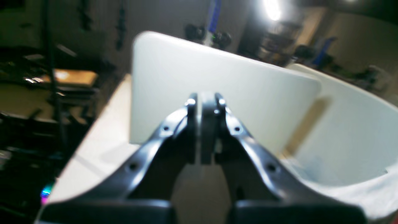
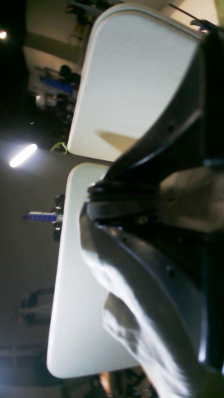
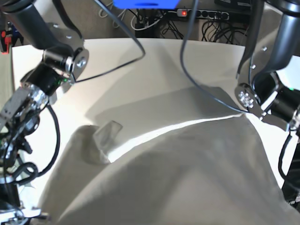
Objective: Layout the t-shirt on the table in an organized manner, then fold the t-shirt properly
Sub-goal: 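Lift the folded shirt with both grippers and swing it up, then lower the shirt onto the table with both grippers, laying it flat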
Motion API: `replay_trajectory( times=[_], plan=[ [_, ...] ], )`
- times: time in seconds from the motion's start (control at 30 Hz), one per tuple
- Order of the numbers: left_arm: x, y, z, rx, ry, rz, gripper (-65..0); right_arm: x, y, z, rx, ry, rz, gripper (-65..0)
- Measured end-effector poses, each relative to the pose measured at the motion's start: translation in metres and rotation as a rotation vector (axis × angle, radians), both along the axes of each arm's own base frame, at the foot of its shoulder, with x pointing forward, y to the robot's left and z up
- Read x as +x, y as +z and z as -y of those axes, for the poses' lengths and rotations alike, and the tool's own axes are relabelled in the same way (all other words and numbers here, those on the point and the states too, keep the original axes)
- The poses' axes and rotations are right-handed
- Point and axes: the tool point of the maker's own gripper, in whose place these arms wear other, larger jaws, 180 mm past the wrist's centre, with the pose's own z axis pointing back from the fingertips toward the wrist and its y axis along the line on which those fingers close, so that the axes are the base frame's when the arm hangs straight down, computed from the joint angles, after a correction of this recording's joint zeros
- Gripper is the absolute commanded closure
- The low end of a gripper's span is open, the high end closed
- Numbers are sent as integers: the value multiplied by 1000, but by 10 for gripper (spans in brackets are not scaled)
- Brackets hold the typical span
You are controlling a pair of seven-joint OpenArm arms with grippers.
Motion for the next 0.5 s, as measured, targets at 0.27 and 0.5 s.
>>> replay_trajectory(
  times=[0.27,0.5],
  plan=[
    [44,-32,-2,-36,5,-85,-3,58,-65,25,132,28,-152,-35],
    [84,-93,-21,-117,59,-192,-3,109,-125,24,274,93,-256,-36]
  ],
)
